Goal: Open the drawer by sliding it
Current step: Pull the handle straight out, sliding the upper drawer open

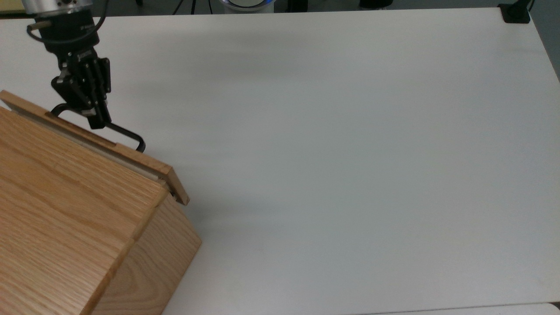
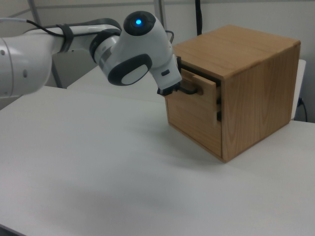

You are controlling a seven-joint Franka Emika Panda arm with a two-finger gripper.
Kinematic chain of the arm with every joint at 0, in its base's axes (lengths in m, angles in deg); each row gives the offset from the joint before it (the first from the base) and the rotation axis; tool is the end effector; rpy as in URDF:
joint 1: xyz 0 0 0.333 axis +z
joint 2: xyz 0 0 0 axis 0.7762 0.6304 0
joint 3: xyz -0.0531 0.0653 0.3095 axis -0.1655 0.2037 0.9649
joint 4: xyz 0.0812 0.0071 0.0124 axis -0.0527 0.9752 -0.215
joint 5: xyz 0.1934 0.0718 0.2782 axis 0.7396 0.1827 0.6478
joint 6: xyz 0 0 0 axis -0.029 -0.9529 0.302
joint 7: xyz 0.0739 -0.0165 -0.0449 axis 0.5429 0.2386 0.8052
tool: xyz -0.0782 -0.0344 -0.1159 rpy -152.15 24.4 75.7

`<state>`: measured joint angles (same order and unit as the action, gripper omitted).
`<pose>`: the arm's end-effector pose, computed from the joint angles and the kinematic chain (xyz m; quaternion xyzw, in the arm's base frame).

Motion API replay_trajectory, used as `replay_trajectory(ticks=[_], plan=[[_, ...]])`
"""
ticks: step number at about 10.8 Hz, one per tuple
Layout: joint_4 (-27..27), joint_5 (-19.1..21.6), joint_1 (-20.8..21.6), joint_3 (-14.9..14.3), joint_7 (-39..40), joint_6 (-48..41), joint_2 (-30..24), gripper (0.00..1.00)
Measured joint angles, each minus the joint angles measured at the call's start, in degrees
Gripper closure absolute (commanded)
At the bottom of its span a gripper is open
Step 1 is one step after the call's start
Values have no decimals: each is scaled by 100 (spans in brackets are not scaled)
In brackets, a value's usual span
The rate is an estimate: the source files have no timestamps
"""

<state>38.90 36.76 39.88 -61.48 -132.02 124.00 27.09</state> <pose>0.6184 -0.1742 0.5291 -0.6686 0.6669 -0.1775 0.2770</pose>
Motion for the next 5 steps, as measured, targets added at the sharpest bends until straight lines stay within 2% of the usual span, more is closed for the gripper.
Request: replay_trajectory(ticks=[2, 5], plan=[[403, -302, 0, 28, -92, -388, -439, 87], [679, -715, -7, 27, -238, -1468, -959, 87]])
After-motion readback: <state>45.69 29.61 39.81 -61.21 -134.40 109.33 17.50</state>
